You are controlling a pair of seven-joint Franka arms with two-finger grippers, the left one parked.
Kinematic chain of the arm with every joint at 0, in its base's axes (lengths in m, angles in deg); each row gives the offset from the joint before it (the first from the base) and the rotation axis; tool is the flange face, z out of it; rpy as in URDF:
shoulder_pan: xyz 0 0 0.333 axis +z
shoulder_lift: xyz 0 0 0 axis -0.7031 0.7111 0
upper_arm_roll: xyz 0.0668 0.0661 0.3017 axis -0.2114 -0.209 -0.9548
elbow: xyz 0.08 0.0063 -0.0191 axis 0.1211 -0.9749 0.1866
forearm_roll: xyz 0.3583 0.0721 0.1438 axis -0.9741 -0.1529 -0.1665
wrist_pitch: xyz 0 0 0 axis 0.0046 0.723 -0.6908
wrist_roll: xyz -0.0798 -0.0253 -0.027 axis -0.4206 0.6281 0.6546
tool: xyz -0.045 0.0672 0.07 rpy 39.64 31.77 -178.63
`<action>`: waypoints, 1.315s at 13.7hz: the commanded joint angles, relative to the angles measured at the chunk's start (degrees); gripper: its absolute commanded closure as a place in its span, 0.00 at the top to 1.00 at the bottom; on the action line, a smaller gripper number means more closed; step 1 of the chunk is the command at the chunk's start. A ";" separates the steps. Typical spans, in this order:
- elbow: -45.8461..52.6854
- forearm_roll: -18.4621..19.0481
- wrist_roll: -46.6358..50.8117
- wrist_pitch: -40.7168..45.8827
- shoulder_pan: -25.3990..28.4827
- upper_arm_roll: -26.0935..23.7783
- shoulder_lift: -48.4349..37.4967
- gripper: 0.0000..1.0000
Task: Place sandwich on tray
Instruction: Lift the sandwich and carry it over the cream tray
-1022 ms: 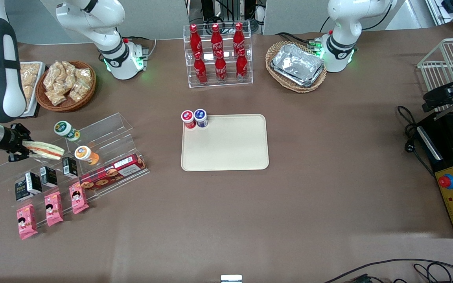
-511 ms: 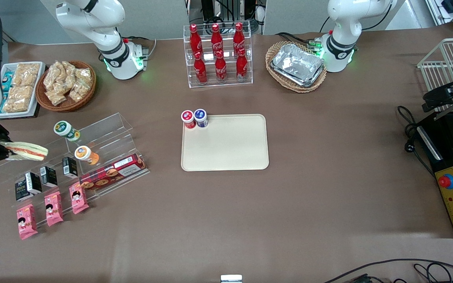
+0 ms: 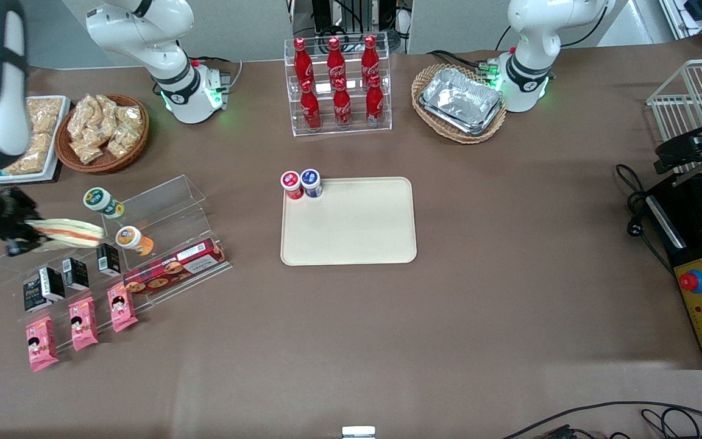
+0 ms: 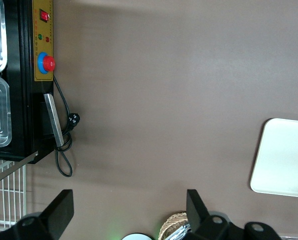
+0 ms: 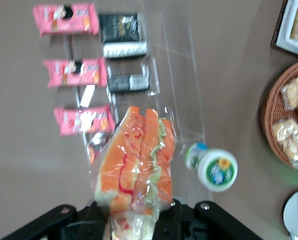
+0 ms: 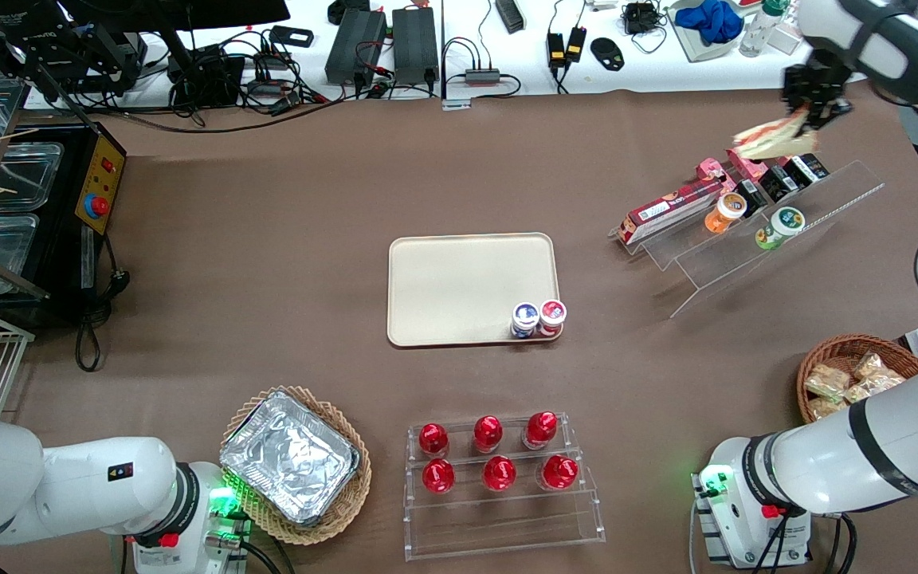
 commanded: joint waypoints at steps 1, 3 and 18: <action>1.81 -1.25 3.68 4.53 3.21 -4.74 -0.08 0.29; 1.81 -2.03 8.75 5.85 3.21 -10.27 -0.08 0.29; 2.78 -4.94 35.66 -3.53 13.84 -29.90 12.57 0.28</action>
